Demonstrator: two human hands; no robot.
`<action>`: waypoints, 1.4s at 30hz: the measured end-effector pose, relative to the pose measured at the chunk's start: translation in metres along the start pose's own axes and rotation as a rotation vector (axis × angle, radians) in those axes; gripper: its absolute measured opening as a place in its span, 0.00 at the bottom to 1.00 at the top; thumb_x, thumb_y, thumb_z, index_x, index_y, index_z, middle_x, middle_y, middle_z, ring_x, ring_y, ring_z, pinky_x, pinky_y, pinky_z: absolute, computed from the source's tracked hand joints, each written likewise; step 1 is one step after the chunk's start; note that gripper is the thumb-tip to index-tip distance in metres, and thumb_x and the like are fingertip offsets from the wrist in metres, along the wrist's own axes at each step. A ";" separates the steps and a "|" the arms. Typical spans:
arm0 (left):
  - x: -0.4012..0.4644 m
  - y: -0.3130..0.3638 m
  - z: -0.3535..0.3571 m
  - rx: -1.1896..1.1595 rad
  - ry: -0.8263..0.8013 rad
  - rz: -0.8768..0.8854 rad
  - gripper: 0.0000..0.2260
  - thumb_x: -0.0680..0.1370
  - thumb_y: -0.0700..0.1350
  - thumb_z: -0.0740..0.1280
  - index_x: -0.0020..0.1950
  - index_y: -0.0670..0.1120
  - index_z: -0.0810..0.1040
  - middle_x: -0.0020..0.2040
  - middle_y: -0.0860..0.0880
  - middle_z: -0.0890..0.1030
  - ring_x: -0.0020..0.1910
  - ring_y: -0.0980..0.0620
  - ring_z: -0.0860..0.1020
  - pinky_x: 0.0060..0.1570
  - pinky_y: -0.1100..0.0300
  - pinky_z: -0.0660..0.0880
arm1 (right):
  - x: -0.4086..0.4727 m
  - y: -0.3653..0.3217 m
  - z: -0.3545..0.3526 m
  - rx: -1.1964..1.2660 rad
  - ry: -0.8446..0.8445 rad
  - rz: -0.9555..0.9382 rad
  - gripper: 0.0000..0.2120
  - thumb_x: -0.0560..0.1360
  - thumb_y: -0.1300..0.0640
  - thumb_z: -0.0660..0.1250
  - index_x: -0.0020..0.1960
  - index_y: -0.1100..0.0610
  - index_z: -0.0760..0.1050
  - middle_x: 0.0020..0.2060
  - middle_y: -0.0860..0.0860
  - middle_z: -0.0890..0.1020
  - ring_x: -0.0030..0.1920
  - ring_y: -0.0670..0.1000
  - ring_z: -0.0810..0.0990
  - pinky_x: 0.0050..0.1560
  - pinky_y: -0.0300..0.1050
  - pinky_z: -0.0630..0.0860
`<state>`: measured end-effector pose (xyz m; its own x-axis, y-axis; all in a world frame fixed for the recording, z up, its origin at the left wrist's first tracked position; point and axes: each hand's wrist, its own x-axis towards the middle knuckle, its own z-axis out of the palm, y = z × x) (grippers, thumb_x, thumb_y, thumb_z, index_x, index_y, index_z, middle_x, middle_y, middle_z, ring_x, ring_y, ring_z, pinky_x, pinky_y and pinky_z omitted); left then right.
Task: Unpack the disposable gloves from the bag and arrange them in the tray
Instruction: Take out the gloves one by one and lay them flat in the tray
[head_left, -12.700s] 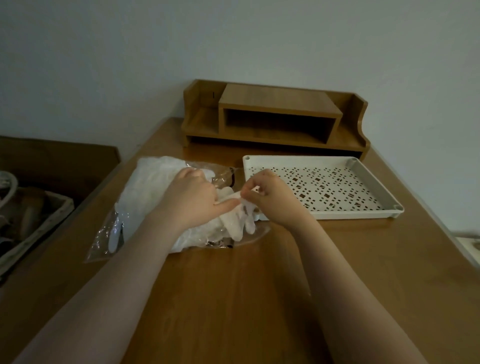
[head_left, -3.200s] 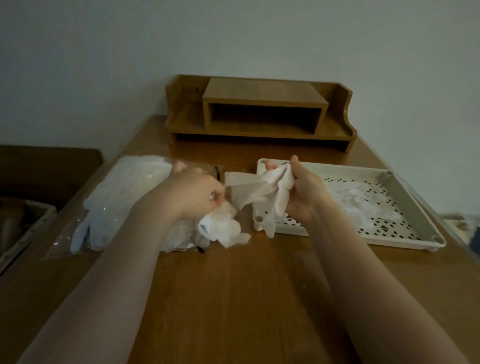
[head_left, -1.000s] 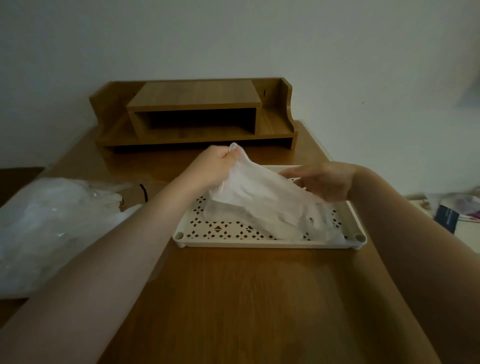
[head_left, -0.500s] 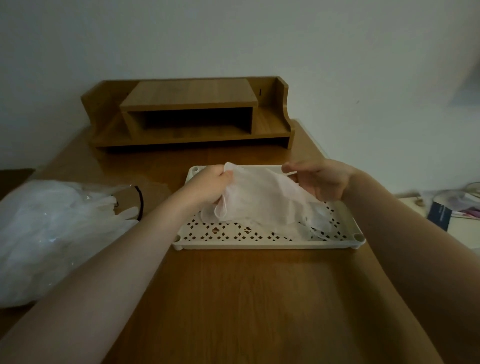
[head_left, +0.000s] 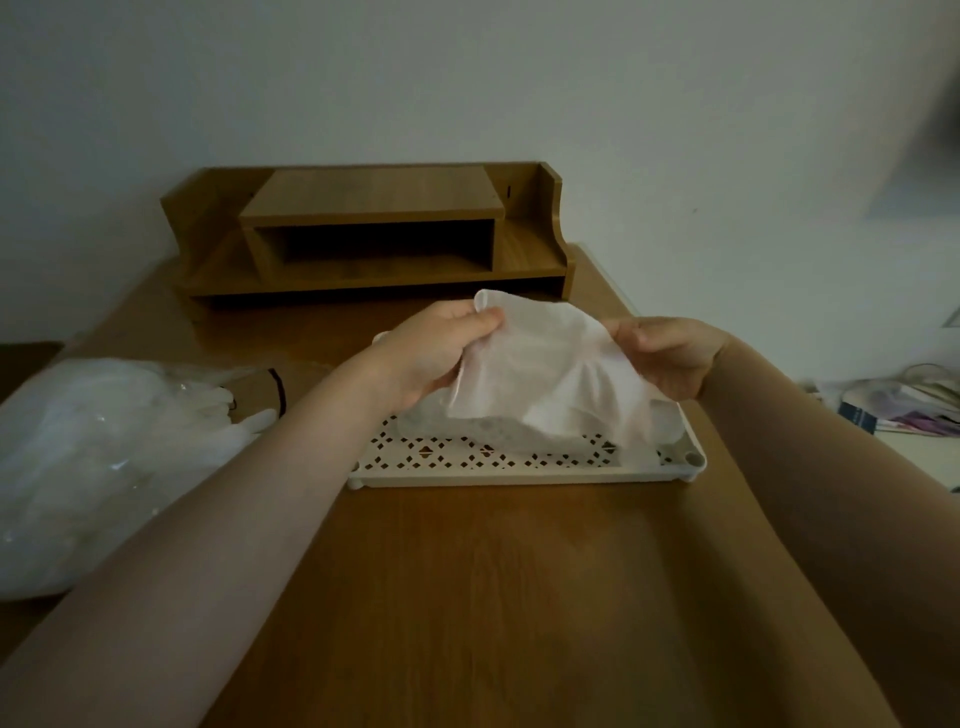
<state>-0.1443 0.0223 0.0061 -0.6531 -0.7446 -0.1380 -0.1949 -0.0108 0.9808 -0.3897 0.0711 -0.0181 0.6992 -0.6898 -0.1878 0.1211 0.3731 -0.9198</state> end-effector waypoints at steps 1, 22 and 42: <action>-0.002 0.000 0.001 0.020 -0.017 -0.008 0.11 0.82 0.48 0.57 0.51 0.48 0.78 0.40 0.53 0.84 0.40 0.56 0.83 0.38 0.64 0.78 | -0.002 0.000 0.006 -0.039 0.023 0.014 0.24 0.71 0.44 0.71 0.63 0.54 0.77 0.57 0.51 0.82 0.57 0.52 0.81 0.56 0.47 0.78; 0.038 -0.062 -0.020 1.164 0.285 -0.186 0.11 0.82 0.38 0.56 0.64 0.41 0.69 0.48 0.42 0.79 0.44 0.44 0.79 0.46 0.48 0.78 | 0.028 0.015 0.002 -0.726 1.013 0.366 0.12 0.76 0.51 0.67 0.50 0.60 0.77 0.42 0.55 0.83 0.38 0.53 0.82 0.37 0.44 0.80; 0.028 -0.078 -0.056 1.407 0.320 -0.213 0.10 0.82 0.40 0.53 0.56 0.43 0.73 0.36 0.47 0.72 0.33 0.49 0.75 0.31 0.58 0.72 | 0.054 0.008 0.013 -0.627 1.089 0.449 0.15 0.77 0.53 0.67 0.55 0.64 0.76 0.39 0.55 0.79 0.27 0.48 0.75 0.23 0.37 0.69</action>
<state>-0.1060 -0.0355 -0.0668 -0.3704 -0.9280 -0.0402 -0.9282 0.3715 -0.0225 -0.3420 0.0446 -0.0315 -0.3584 -0.8330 -0.4215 -0.5175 0.5530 -0.6530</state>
